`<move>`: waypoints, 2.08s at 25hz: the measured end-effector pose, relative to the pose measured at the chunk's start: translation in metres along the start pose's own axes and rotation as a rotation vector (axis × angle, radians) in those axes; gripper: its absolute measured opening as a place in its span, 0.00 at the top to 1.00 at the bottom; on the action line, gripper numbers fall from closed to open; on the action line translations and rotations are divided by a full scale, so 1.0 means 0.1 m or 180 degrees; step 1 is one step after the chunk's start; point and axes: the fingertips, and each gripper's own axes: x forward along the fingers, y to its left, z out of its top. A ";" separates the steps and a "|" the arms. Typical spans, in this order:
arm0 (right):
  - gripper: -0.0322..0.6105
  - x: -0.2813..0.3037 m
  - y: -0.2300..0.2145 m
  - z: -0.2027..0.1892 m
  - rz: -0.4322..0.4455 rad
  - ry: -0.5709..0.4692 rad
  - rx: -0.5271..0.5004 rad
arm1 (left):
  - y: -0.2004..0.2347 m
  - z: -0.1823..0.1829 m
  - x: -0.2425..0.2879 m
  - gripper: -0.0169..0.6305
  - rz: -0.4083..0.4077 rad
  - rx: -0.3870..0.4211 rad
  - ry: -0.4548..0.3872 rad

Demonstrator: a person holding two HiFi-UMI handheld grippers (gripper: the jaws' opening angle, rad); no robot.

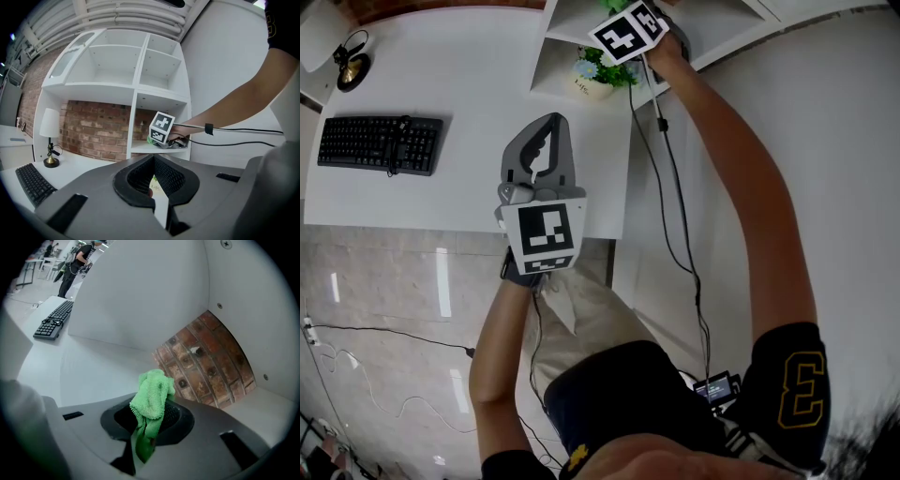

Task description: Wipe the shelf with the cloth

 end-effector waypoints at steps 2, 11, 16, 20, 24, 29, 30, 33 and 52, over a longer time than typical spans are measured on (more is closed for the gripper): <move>0.88 -0.01 -0.05 -0.11 -0.0027 0.0097 0.0083 | -0.05 0.02 0.00 0.95 -0.0032 0.0003 -0.0008; 0.88 -0.05 -0.20 -0.43 -0.0113 0.0308 0.0559 | -0.21 0.07 0.06 0.95 -0.0127 0.0013 -0.0026; 0.88 -0.10 -0.23 -0.42 -0.0135 0.0260 0.0618 | -0.22 0.09 0.03 0.95 -0.0122 0.0014 -0.0031; 0.88 -0.32 -0.33 -0.18 -0.0163 -0.0009 0.0888 | -0.11 0.10 -0.03 0.95 -0.0058 0.0018 -0.0028; 0.88 -0.59 -0.07 0.12 0.0148 -0.0300 0.1284 | 0.03 0.10 -0.08 0.95 0.0022 0.0008 -0.0016; 0.88 -0.83 0.19 0.74 0.0265 -0.0944 0.1199 | 0.15 0.10 -0.11 0.95 0.0102 -0.0025 -0.0007; 0.88 -0.83 0.26 0.78 0.0307 -0.0978 0.1248 | 0.16 0.10 -0.11 0.95 0.0107 -0.0030 -0.0004; 0.88 -0.81 0.41 0.84 0.0326 -0.1053 0.1419 | 0.18 0.07 -0.11 0.95 0.0110 -0.0045 0.0011; 0.88 -0.67 0.67 0.49 0.0297 -0.1100 0.1896 | 0.11 -0.15 0.00 0.95 0.0040 -0.0070 0.0110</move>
